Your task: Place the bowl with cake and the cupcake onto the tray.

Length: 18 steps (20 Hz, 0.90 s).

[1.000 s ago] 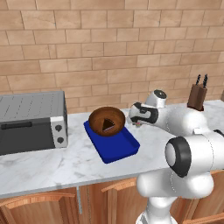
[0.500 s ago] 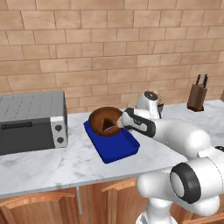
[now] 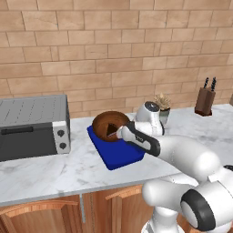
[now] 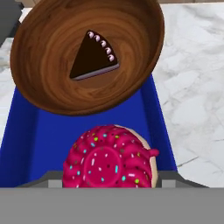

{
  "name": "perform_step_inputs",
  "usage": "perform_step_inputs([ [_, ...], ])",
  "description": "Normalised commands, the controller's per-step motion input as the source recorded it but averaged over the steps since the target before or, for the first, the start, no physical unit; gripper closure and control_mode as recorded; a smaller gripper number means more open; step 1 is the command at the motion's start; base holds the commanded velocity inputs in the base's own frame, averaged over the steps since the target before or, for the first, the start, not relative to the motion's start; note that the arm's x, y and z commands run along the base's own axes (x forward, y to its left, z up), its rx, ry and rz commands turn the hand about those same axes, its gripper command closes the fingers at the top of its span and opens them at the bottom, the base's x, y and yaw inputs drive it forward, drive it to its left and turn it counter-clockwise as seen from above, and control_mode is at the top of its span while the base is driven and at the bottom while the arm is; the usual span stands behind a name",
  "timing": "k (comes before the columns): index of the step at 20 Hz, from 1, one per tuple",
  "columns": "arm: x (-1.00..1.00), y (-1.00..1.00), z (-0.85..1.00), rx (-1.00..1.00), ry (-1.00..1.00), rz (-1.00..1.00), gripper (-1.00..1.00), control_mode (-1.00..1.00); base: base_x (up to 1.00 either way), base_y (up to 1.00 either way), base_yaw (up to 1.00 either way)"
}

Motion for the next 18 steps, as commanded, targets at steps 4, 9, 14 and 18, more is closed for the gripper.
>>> perform_step_inputs([
  [4,0.0,0.03,-0.21,-0.01,0.0,0.0,1.0,-1.0,0.0,0.0,0.0],
  [9,0.0,0.08,-0.31,0.0,0.03,0.0,1.0,-1.0,0.0,0.0,0.0],
  [14,0.0,0.13,-0.28,0.0,0.02,0.0,1.0,-1.0,0.0,0.0,0.0],
  [18,0.0,0.14,-0.19,0.0,0.0,0.0,1.0,-1.0,0.0,0.0,0.0],
])
